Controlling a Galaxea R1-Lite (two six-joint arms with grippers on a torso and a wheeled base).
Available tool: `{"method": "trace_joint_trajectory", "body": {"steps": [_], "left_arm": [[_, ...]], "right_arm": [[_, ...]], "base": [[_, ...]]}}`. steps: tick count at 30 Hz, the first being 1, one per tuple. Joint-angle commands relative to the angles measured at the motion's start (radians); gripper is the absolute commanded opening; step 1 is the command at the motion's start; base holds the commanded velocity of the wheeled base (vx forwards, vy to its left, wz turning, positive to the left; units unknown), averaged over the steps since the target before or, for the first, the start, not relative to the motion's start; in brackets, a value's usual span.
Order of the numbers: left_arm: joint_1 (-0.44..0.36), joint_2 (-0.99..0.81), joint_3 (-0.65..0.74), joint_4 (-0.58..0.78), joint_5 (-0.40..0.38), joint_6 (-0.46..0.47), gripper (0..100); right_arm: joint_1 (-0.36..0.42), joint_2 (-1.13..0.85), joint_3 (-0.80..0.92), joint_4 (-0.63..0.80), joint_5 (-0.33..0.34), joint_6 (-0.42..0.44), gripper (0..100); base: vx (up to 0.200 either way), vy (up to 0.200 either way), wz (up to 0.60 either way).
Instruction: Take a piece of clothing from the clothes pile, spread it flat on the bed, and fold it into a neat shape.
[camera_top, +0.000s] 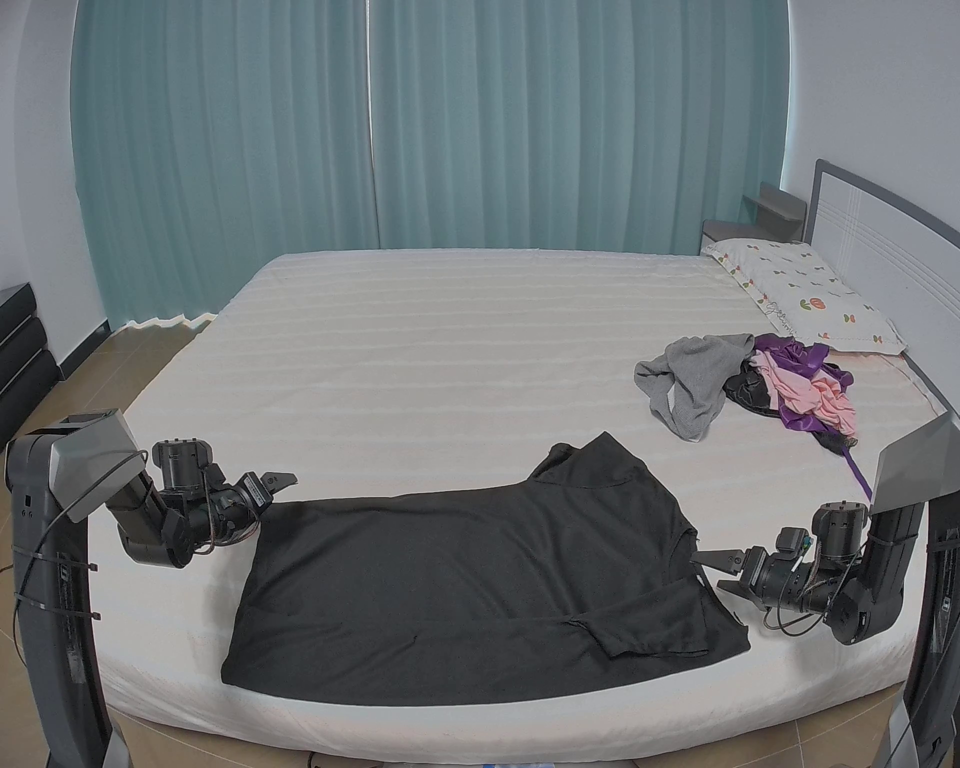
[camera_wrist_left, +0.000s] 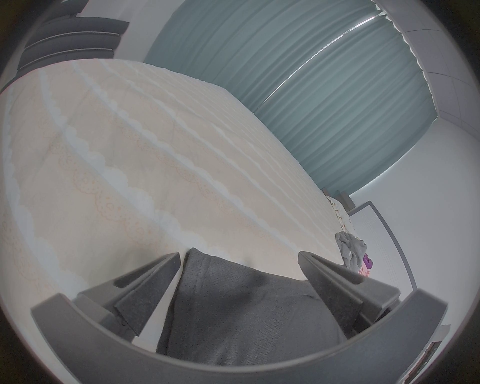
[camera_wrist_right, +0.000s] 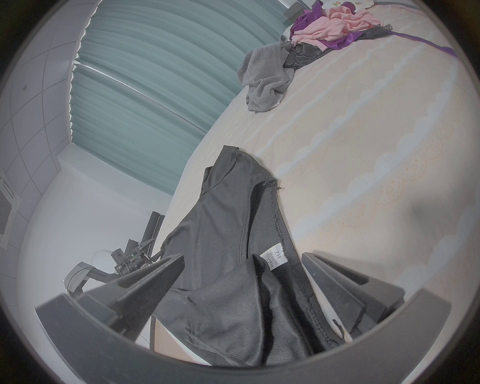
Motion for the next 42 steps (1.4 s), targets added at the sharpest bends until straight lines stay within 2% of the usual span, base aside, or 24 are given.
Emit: {"method": "trace_joint_trajectory", "body": {"steps": [1,9,10,17,30,39,42], "left_arm": [[0.001,0.012,-0.005,-0.001,0.000,0.001,100],[-0.004,0.021,-0.010,-0.001,0.000,0.013,100],[-0.004,0.022,-0.010,-0.001,0.000,0.013,0],[0.002,0.027,-0.023,-0.002,0.008,0.013,0],[0.014,0.021,-0.046,-0.025,0.103,0.006,0],[0.014,0.019,-0.034,-0.047,0.104,-0.008,0],[0.014,0.018,-0.030,-0.047,0.103,-0.010,0]], "right_arm": [[0.000,0.001,0.000,0.000,0.001,0.000,100],[0.000,0.001,-0.002,0.000,0.001,0.000,100],[0.000,0.001,-0.002,0.000,0.001,0.000,100],[0.000,0.001,-0.002,0.000,0.001,0.000,100],[0.000,-0.011,-0.012,0.000,-0.007,0.000,100],[0.012,-0.051,-0.038,-0.005,-0.016,0.000,100],[0.040,-0.048,-0.087,0.015,-0.041,-0.001,100]], "base": [[0.000,0.000,0.00],[0.000,0.000,0.00],[0.000,0.000,0.00],[0.000,0.000,0.00],[0.000,0.000,0.00],[0.000,0.000,0.00],[0.000,0.000,0.00]]}}
